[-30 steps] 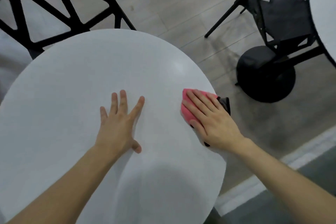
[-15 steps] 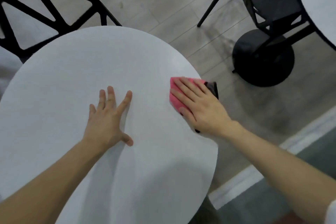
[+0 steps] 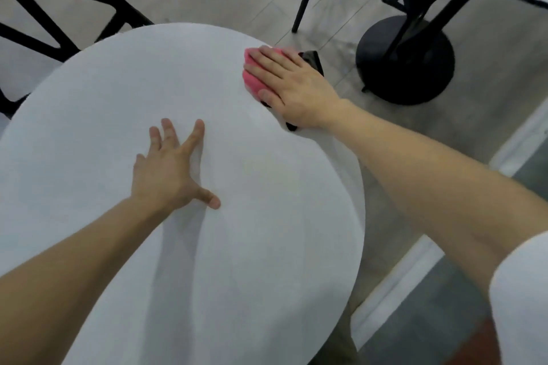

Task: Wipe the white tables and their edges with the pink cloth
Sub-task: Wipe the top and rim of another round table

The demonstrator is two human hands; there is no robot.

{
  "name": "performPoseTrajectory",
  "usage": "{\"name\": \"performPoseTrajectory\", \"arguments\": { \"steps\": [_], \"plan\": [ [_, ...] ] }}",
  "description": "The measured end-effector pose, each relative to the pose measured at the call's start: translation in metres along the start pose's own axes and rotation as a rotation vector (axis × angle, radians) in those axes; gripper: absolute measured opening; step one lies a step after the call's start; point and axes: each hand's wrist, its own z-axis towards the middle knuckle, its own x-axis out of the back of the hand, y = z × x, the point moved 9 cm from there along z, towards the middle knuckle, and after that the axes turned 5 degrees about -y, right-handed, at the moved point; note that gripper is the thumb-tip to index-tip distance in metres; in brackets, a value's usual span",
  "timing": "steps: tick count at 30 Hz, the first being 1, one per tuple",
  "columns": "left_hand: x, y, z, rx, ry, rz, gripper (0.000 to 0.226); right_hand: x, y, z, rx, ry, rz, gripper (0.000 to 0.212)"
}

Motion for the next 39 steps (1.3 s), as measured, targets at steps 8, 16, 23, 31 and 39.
{"name": "performPoseTrajectory", "arguments": {
  "steps": [8, 16, 23, 31, 39],
  "plan": [
    [0.005, -0.003, -0.002, -0.087, 0.120, 0.043, 0.163, -0.010, -0.178, -0.205, -0.459, 0.032, 0.164, 0.059],
    [-0.028, -0.071, -0.049, -0.314, 0.680, -0.133, 0.053, -0.022, -0.223, -0.221, -0.062, -0.100, 0.164, 0.058],
    [-0.063, -0.107, -0.044, -0.246, 0.801, -0.274, 0.046, -0.014, -0.097, -0.104, -0.801, 0.190, 0.035, 0.064],
    [-0.070, -0.121, -0.040, -0.068, 0.727, -0.278, 0.055, -0.022, -0.213, -0.127, 0.083, -0.109, 0.051, 0.058],
    [-0.070, -0.123, -0.040, -0.090, 0.798, -0.297, 0.053, -0.024, -0.194, 0.003, -0.395, 0.123, 0.023, 0.058]
  ]
}}
